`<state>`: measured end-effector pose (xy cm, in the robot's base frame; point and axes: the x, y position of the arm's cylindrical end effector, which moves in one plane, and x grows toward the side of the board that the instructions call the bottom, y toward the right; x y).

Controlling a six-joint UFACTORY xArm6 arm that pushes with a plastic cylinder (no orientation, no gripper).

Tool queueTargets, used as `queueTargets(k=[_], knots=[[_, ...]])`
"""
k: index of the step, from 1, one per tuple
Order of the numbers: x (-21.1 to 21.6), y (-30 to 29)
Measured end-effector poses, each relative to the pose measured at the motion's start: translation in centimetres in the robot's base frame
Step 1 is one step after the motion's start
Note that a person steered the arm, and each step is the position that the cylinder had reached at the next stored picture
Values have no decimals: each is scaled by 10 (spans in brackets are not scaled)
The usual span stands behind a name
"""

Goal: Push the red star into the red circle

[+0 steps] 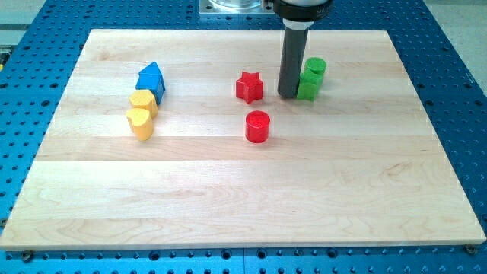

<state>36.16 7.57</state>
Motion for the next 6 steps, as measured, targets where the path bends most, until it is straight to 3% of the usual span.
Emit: queueTargets(k=[3, 4, 6], knots=[[-72, -29], [-67, -43], [13, -81]])
